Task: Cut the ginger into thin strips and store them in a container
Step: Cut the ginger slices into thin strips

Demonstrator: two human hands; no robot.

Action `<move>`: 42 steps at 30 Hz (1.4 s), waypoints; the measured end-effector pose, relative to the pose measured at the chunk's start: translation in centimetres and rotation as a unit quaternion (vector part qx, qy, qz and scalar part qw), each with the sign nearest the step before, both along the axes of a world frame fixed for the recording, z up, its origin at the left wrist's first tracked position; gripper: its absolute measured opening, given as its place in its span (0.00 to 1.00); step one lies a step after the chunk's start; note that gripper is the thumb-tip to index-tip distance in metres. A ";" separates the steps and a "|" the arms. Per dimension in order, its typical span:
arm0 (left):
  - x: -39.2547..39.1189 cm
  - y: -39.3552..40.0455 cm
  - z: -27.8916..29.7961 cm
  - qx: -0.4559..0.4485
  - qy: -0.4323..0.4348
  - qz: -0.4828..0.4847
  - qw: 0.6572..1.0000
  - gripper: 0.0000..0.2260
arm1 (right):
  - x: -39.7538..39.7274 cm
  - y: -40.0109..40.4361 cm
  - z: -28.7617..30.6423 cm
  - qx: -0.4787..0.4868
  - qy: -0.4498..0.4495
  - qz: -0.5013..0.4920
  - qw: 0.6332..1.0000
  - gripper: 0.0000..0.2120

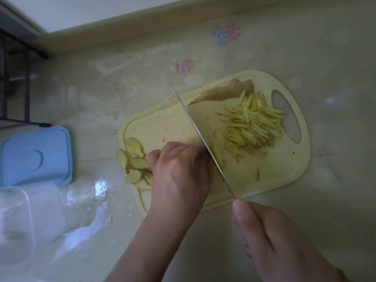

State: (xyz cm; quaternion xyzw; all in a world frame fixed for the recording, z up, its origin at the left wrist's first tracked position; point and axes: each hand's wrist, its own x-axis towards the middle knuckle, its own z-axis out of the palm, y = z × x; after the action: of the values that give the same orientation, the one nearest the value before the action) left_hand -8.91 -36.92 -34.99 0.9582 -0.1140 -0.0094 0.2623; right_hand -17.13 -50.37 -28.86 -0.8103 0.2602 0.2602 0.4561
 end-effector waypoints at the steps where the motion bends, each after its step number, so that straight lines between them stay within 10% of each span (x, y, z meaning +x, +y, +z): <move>1: 0.0 0.1 0.0 -0.002 -0.002 0.001 1.000 0.05 | 0.2 0.0 0.0 0.018 0.002 0.001 1.000 0.34; 11: 0.3 0.1 0.7 0.041 0.049 0.013 0.998 0.05 | -1.4 -0.1 0.8 -0.021 -0.093 -0.044 0.994 0.32; 18: 0.5 0.0 0.7 0.002 0.088 0.015 0.996 0.06 | 0.1 0.2 0.7 0.026 0.035 -0.006 0.999 0.29; 37: 0.9 0.0 1.4 -0.055 0.127 0.086 0.987 0.02 | 0.1 -0.3 1.2 0.056 0.038 0.013 0.998 0.32; 42: 1.3 0.0 1.5 -0.057 0.150 0.092 0.983 0.03 | 0.3 0.5 0.3 -0.015 -0.019 0.034 0.999 0.45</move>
State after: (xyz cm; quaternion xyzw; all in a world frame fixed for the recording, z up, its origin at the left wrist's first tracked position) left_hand -7.65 -36.95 -33.46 0.9359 0.0144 -0.1221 0.3302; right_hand -16.79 -49.82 -28.61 -0.8303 0.2278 0.2556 0.4398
